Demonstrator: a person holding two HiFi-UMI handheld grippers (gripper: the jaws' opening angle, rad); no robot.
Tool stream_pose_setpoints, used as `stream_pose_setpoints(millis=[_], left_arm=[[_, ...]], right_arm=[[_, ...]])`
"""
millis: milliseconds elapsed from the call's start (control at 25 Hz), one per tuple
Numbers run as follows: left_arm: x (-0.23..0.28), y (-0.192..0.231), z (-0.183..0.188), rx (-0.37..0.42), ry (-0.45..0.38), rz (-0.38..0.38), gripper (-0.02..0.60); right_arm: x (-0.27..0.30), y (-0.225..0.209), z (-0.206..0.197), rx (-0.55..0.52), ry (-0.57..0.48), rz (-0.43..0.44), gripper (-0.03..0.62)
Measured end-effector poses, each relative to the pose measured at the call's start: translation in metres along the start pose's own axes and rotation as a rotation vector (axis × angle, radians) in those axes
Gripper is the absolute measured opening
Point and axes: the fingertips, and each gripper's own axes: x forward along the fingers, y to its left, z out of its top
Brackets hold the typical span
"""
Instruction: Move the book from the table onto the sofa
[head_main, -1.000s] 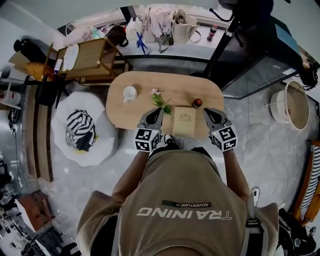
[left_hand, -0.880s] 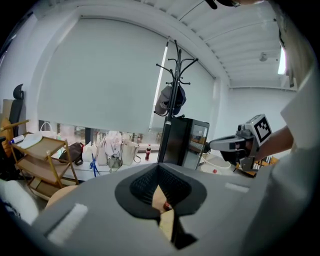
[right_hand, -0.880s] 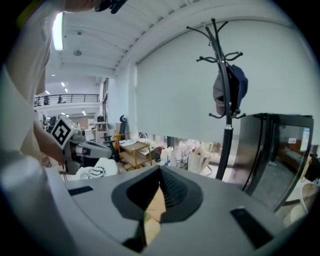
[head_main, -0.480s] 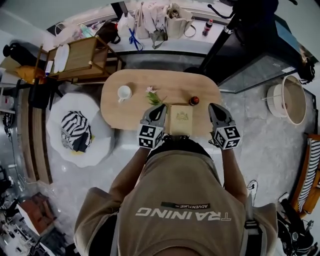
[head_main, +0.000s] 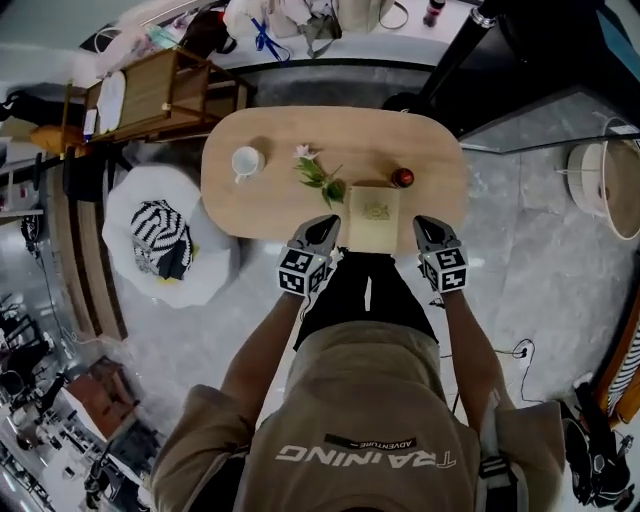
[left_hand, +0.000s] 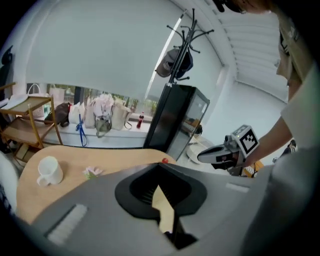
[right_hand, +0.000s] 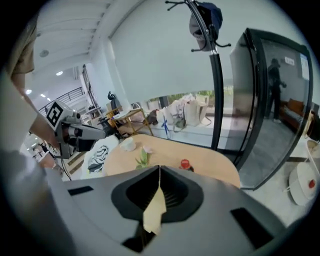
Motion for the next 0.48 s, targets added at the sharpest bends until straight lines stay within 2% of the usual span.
stream_pose_setpoints(millis=[200, 360, 400, 440, 480], left_arm=[[0.048, 0.018, -0.074, -0.020, 0.153, 0.010, 0.006], [0.080, 0.022, -0.123, -0.090, 0.236, -0.033, 0.018], [0.088, 0.023, -0.135, -0.110, 0.259, -0.046, 0.051], [0.095, 0.024, -0.147, -0.125, 0.284, -0.056, 0.084], [0.102, 0.027, -0.157, -0.136, 0.308, -0.061, 0.095]], right_arm=[[0.049, -0.003, -0.056, 0.080, 0.078, 0.062, 0.006], [0.079, -0.002, -0.094, 0.136, 0.146, 0.109, 0.010], [0.085, -0.001, -0.104, 0.162, 0.167, 0.124, 0.044], [0.091, -0.001, -0.114, 0.191, 0.188, 0.139, 0.137], [0.096, -0.001, -0.123, 0.216, 0.208, 0.148, 0.160]])
